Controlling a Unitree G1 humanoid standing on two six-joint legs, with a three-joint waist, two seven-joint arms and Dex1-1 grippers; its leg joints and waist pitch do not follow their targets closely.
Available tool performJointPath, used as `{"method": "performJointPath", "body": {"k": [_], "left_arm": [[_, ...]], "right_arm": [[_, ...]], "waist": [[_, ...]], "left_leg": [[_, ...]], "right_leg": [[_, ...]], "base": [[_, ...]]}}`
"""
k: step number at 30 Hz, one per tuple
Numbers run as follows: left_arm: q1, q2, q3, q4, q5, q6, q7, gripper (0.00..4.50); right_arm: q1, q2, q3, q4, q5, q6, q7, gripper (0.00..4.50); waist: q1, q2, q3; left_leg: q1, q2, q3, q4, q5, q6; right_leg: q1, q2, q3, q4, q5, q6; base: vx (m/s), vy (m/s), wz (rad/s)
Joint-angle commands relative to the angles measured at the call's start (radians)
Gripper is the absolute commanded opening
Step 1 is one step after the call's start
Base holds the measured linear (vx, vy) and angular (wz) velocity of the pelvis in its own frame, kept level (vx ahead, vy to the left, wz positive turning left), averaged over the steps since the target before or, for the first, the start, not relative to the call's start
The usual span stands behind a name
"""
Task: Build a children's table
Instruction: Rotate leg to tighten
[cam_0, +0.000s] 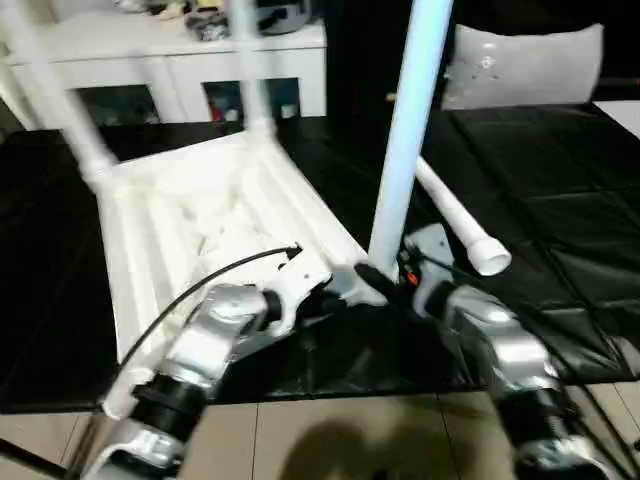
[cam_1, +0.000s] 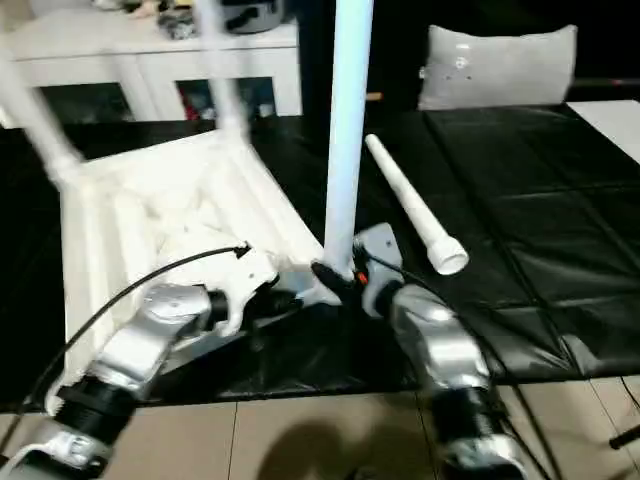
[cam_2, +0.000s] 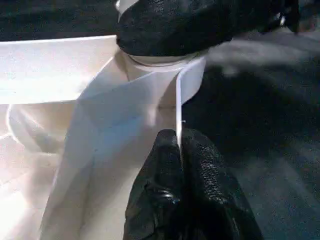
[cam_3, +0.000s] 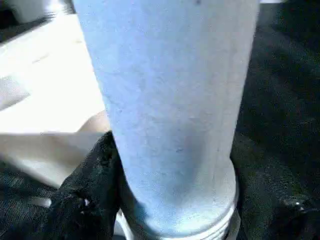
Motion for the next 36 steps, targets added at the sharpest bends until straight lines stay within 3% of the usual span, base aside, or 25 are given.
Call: {"method": "performJointPath", "body": {"k": [1,2,5,6,7,11,12,14,16,19,22,26,28,33,34,36], "left_arm": [[-0.016,-0.087,-0.024,-0.029,-0.017,-0.032,0.075,0.00],[-0.022,-0.091,-0.028,-0.023,-0.003,-0.039,0.085,0.00],[-0.026,-0.091,-0.029,-0.023,0.002,-0.025,0.098,0.00],[-0.028,-0.085,-0.031,-0.021,0.006,-0.027,0.098,0.00],[-0.029,-0.077,-0.033,-0.019,0.011,-0.031,0.097,0.00],[-0.033,-0.032,-0.037,-0.004,0.033,-0.071,0.071,0.00],[-0.036,-0.023,-0.039,0.004,0.035,-0.083,0.061,0.00],[-0.038,-0.016,-0.040,0.010,0.038,-0.090,0.051,0.00],[-0.045,0.024,-0.050,0.027,0.037,-0.120,-0.003,0.00],[-0.052,0.103,-0.082,0.045,0.031,-0.186,-0.123,0.00],[-0.055,0.142,-0.104,0.055,0.028,-0.232,-0.191,0.00],[-0.052,0.215,-0.145,0.054,-0.002,-0.328,-0.371,0.00],[-0.053,0.233,-0.159,0.055,-0.007,-0.348,-0.415,0.00],[-0.065,0.269,-0.196,0.074,-0.017,-0.408,-0.515,0.00],[-0.066,0.271,-0.197,0.076,-0.017,-0.411,-0.522,0.00],[-0.071,0.272,-0.199,0.084,-0.015,-0.419,-0.532,0.00]], "right_arm": [[-0.014,0.070,0.067,0.009,0.003,-0.009,-0.003,3.02],[-0.005,0.072,0.058,0.002,0.016,-0.008,0.014,3.23],[0.004,0.074,0.033,-0.010,0.035,-0.013,0.015,3.42],[0.006,0.069,0.028,-0.013,0.038,-0.017,0.017,3.73],[0.010,0.059,0.025,-0.018,0.040,-0.024,0.023,3.73],[0.042,-0.010,0.003,-0.055,0.051,-0.068,0.085,4.05],[0.048,-0.028,0.002,-0.063,0.054,-0.075,0.106,4.18],[0.053,-0.043,-0.001,-0.071,0.056,-0.079,0.129,4.31],[0.078,-0.108,0.001,-0.107,0.068,-0.090,0.224,4.45],[0.100,-0.214,-0.002,-0.152,0.108,-0.079,0.378,4.45],[0.101,-0.261,0.003,-0.162,0.123,-0.070,0.446,4.45],[0.078,-0.342,0.045,-0.160,0.115,-0.065,0.574,4.45],[0.070,-0.360,0.066,-0.156,0.105,-0.076,0.606,4.45],[0.058,-0.401,0.145,-0.171,0.094,-0.080,0.726,4.45],[0.057,-0.402,0.151,-0.172,0.094,-0.074,0.734,4.19],[0.054,-0.406,0.169,-0.173,0.094,-0.069,0.760,4.11]], "waist": [[0.005,-0.018,-0.048],[0.006,-0.025,-0.049],[0.019,-0.021,-0.058],[0.022,-0.020,-0.060],[0.027,-0.021,-0.061],[0.047,-0.021,-0.063],[0.055,-0.009,-0.063],[0.058,-0.016,-0.062],[0.060,-0.009,-0.058],[0.067,-0.009,-0.058],[0.069,-0.012,-0.056],[0.082,-0.013,-0.057],[0.090,-0.011,-0.061],[0.115,-0.012,-0.063],[0.118,-0.012,-0.063],[0.128,-0.013,-0.063]], "left_leg": [[-0.006,0.033,-0.023,-0.073,-0.324,0.056],[-0.008,0.035,-0.023,-0.074,-0.317,0.062],[-0.020,0.043,-0.021,-0.074,-0.229,0.096],[-0.018,0.044,-0.020,-0.073,-0.212,0.100],[-0.018,0.043,-0.017,-0.070,-0.188,0.110],[-0.019,0.043,-0.012,-0.066,-0.149,0.127],[-0.018,0.043,-0.012,-0.065,-0.143,0.129],[-0.016,0.044,-0.012,-0.067,-0.157,0.126],[-0.014,0.044,-0.013,-0.070,-0.188,0.115],[-0.014,0.045,-0.017,-0.073,-0.207,0.117],[-0.012,0.046,-0.014,-0.072,-0.217,0.119],[-0.009,0.049,-0.014,-0.072,-0.209,0.110],[-0.005,0.055,-0.012,-0.071,-0.182,0.111],[-0.006,0.057,-0.009,-0.068,-0.150,0.123],[-0.005,0.058,-0.008,-0.068,-0.149,0.122],[-0.003,0.059,-0.008,-0.069,-0.155,0.111]], "right_leg": [[0.045,-0.060,0.036,-0.104,-0.549,-0.070],[0.045,-0.059,0.037,-0.104,-0.536,-0.072],[0.055,-0.061,0.049,-0.080,-0.381,-0.123],[0.055,-0.062,0.051,-0.076,-0.352,-0.134],[0.054,-0.061,0.053,-0.071,-0.318,-0.151],[0.056,-0.062,0.055,-0.065,-0.286,-0.165],[0.057,-0.062,0.056,-0.064,-0.278,-0.164],[0.056,-0.059,0.055,-0.066,-0.280,-0.165],[0.055,-0.059,0.054,-0.071,-0.320,-0.154],[0.058,-0.059,0.053,-0.074,-0.338,-0.141],[0.055,-0.060,0.055,-0.074,-0.353,-0.142],[0.052,-0.061,0.056,-0.073,-0.372,-0.145],[0.048,-0.060,0.060,-0.063,-0.300,-0.171],[0.051,-0.062,0.061,-0.051,-0.238,-0.197],[0.051,-0.062,0.061,-0.051,-0.238,-0.197],[0.050,-0.063,0.063,-0.052,-0.249,-0.194]], "base": [[0.000,0.000,0.00],[0.000,0.000,0.00],[0.000,0.000,0.00],[0.000,0.000,0.00],[0.000,0.000,0.00],[0.000,0.000,0.00],[0.000,0.000,0.00],[0.000,0.000,0.00],[0.000,0.000,0.00],[0.000,0.000,0.00],[0.000,0.000,0.00],[0.000,0.000,0.00],[0.000,0.000,0.00],[0.000,0.000,0.00],[0.000,0.000,0.00],[0.000,0.000,0.00]]}}
